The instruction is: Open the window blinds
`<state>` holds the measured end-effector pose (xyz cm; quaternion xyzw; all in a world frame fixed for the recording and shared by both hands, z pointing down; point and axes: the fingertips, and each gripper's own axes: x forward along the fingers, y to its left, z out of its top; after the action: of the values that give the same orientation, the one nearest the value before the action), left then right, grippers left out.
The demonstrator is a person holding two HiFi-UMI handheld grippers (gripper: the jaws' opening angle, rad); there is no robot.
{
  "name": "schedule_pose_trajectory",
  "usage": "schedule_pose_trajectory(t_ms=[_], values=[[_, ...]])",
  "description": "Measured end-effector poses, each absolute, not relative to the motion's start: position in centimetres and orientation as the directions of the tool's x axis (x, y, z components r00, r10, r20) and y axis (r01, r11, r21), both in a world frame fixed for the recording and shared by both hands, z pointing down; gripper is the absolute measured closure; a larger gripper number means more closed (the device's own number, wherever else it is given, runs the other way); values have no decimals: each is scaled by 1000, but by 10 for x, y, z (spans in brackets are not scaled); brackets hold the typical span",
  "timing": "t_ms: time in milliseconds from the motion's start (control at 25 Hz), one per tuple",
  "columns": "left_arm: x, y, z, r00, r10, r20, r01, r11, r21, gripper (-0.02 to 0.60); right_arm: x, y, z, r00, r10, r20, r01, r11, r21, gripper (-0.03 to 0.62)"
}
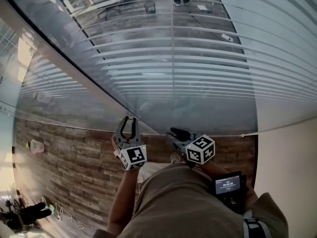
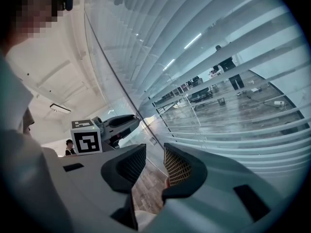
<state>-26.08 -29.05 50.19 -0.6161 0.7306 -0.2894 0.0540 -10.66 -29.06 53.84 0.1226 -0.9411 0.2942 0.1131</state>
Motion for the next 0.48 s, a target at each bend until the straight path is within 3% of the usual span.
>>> schedule_pose_trajectory(t_ms=[480], values=[[-258, -279, 499, -97, -958, 269, -987, 57, -152, 423, -103, -289, 536, -941, -176, 289, -309, 794, -523, 486]])
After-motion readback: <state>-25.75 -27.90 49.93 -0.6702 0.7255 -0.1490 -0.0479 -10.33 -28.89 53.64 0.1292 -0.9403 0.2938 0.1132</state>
